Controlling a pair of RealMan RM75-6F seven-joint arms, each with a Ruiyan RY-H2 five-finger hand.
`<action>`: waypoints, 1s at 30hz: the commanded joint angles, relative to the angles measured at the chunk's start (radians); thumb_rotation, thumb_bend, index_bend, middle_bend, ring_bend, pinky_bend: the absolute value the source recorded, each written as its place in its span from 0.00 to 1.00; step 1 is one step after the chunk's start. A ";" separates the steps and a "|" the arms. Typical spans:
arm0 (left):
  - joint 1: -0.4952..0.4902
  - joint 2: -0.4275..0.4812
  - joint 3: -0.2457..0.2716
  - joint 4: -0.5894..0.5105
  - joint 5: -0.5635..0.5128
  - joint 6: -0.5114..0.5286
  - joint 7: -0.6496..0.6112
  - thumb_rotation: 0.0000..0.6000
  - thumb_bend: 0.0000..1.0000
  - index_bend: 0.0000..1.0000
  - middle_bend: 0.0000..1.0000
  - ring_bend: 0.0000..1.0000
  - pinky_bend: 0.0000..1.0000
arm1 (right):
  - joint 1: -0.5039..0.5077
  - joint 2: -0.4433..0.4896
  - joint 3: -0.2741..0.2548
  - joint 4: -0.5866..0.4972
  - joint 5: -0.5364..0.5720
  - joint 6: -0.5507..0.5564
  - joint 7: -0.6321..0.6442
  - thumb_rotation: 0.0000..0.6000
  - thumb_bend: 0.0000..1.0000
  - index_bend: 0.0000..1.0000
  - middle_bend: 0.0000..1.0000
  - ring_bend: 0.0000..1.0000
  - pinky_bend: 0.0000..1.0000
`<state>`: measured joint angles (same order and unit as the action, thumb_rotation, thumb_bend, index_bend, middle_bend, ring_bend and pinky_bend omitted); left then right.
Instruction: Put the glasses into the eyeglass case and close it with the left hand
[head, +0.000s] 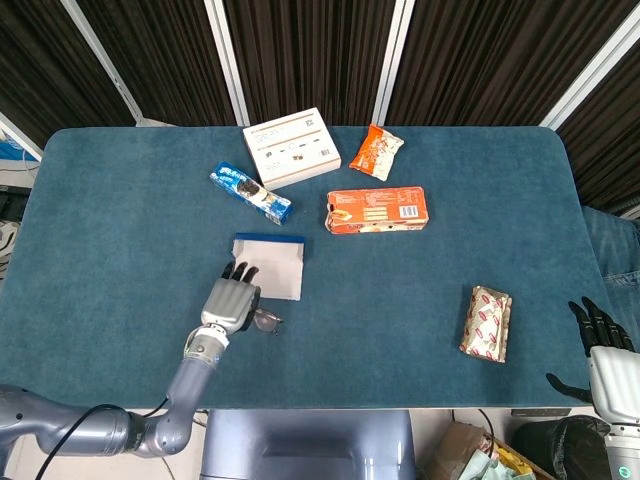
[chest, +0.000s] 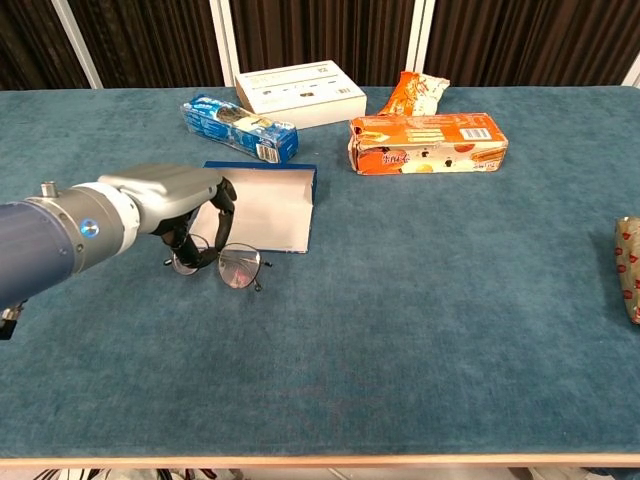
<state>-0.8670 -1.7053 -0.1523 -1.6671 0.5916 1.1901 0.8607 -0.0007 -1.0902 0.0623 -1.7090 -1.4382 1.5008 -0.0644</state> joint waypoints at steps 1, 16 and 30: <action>-0.019 -0.011 -0.029 -0.004 -0.028 0.022 0.029 1.00 0.50 0.58 0.12 0.00 0.00 | 0.000 0.000 0.000 0.000 0.000 0.000 0.000 1.00 0.12 0.07 0.00 0.10 0.16; -0.143 -0.119 -0.214 0.155 -0.206 0.094 0.150 1.00 0.51 0.60 0.12 0.00 0.00 | -0.001 0.002 -0.002 -0.003 0.003 -0.004 0.004 1.00 0.12 0.07 0.00 0.10 0.16; -0.229 -0.225 -0.292 0.408 -0.273 0.023 0.157 1.00 0.51 0.60 0.12 0.00 0.00 | -0.002 0.005 0.000 -0.005 0.012 -0.008 0.013 1.00 0.12 0.07 0.00 0.10 0.16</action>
<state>-1.0854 -1.9171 -0.4392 -1.2789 0.3231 1.2221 1.0162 -0.0027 -1.0855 0.0627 -1.7138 -1.4256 1.4935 -0.0516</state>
